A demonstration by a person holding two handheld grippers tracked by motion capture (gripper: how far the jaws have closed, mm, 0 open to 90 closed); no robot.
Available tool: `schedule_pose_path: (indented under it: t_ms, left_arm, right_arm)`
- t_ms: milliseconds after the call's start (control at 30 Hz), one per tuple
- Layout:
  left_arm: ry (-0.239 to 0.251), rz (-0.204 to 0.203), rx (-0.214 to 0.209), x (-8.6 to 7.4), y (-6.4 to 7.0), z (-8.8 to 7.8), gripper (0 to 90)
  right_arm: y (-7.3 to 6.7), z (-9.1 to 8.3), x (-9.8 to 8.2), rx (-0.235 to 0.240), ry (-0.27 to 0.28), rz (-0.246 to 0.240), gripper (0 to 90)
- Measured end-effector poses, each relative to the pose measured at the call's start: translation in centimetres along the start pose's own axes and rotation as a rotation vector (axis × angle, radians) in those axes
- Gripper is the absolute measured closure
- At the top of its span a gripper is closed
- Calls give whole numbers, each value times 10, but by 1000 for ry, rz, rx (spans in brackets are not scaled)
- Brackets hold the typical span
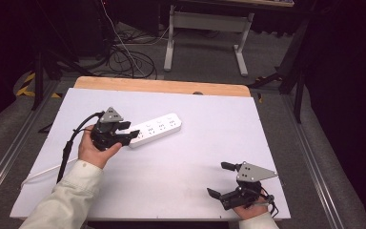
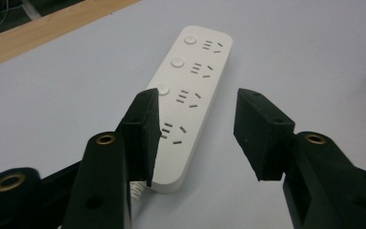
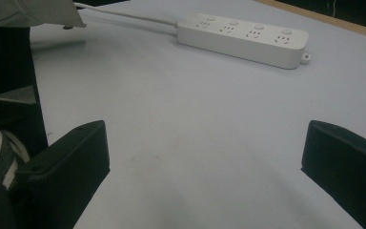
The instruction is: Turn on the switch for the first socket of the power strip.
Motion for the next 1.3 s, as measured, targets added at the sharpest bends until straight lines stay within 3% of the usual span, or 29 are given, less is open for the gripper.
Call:
schedule_pose_path:
  t_ms: [200,267,433,700,1100,1300]
  left_arm:
    - [-4,-42,-7,3,-9,15,564]
    - [18,-29,10,4,-11,21,574]
    - [14,-17,27,4,-13,31,637]
    - [-27,-41,30,2,-19,46,736]
    - [-75,-58,83,-1,-24,62,898]
    - [-94,-66,101,-2,-27,70,900]
  right_arm:
    - [0,0,0,1,-2,0,26]
    - [0,0,-1,5,-3,0,26]
    - [0,0,-1,5,-2,0,26]
    - [0,0,-1,8,-1,0,26]
    - [0,0,-1,10,2,-1,26]
    - [0,0,-1,10,2,-2,26]
Point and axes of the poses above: each handheld gripper's, and its own axes: z roughly forward along the jaws, x roughly out of its top, y roughly to its right, the point moved 3 cm from there along z, roughly forward along the jaws, and after that the axes turned 13 degrees about -y, right-handed, at the moved point
